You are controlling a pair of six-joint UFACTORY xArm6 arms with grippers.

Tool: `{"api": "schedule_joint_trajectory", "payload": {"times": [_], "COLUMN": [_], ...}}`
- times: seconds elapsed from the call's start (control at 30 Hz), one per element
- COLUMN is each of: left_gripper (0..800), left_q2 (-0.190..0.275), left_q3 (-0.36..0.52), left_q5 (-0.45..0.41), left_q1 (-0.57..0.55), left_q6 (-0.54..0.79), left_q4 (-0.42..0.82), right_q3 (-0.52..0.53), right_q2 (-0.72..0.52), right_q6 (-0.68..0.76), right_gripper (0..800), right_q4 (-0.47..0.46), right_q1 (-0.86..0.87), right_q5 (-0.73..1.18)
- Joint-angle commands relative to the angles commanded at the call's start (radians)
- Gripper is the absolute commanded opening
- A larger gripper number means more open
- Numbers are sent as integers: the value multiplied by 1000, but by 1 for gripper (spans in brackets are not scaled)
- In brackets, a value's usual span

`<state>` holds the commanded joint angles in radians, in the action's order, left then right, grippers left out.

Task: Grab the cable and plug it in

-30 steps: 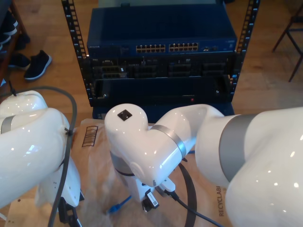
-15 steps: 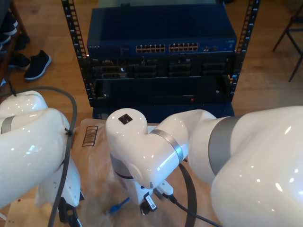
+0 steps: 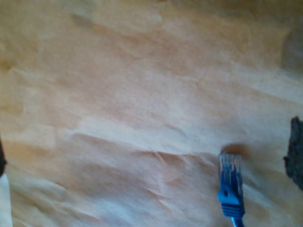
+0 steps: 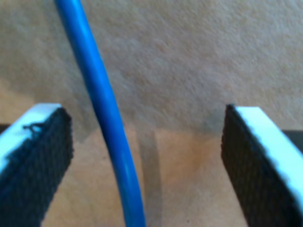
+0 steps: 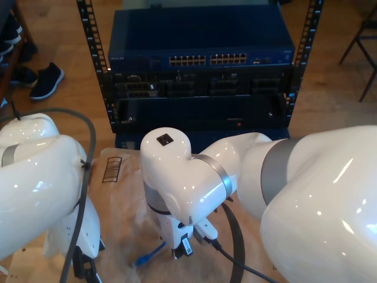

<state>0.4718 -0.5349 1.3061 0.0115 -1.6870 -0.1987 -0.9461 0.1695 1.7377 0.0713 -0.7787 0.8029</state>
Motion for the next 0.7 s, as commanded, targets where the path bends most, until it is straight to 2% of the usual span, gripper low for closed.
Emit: {"api": "schedule_joint_trajectory", "payload": {"times": [0.1,0.13,0.23,0.27,0.43,0.53,0.7], "left_gripper": [799,798,799,799,799,799,798], "left_q2": [0,2,2,3,21,21,12], "left_q3": [-2,-2,-5,-8,-48,-115,-241], "left_q5": [2,3,6,6,14,64,129], "left_q1": [0,0,0,0,3,3,3], "left_q6": [0,0,0,2,5,6,32], "left_q4": [0,0,-2,-2,-5,-32,-192], "right_q3": [0,2,8,11,20,83,143], "right_q2": [0,0,-3,-5,-48,-189,-385], "right_q6": [0,2,37,43,44,40,37], "right_gripper": [332,279,31,11,2,2,2], "right_q4": [2,2,20,20,54,169,305], "right_q1": [0,0,5,6,26,135,324], "right_q5": [0,-2,-29,-52,-51,-12,153]}}
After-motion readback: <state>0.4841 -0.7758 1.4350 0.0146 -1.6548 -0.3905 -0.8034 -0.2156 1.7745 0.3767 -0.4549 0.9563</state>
